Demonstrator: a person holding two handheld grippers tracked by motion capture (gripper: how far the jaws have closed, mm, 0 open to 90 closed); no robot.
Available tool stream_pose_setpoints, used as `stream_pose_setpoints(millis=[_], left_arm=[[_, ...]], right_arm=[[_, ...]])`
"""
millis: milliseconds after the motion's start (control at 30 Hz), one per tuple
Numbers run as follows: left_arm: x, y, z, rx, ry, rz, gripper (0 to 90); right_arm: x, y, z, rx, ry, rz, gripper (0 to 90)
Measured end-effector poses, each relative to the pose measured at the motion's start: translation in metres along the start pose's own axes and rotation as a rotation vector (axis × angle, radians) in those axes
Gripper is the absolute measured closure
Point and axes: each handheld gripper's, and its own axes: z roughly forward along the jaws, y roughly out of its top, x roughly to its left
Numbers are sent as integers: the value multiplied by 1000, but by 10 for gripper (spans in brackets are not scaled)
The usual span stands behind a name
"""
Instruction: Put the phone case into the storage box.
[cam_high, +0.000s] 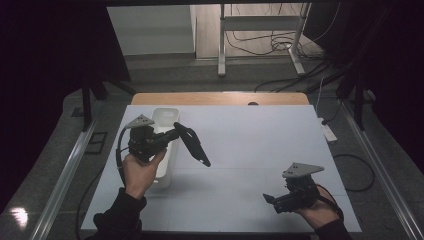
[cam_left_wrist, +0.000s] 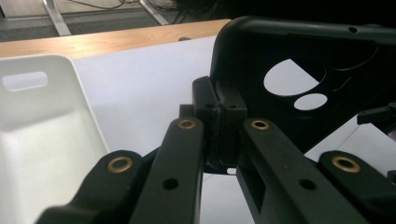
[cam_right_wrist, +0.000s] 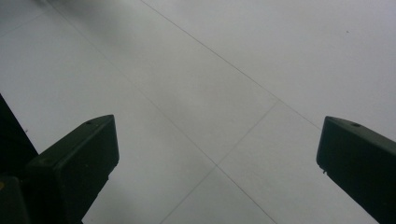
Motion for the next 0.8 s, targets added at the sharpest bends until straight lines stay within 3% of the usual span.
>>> stream_pose_setpoints(millis=[367,800], left_arm=[[6,14,-6,-26,24,7,887],[16,28,-16,-53,74,9,887]], right_arm=[[-9,-16,-15,16,-50,18,0],[-17,-32,-31,3,-113,107,0]])
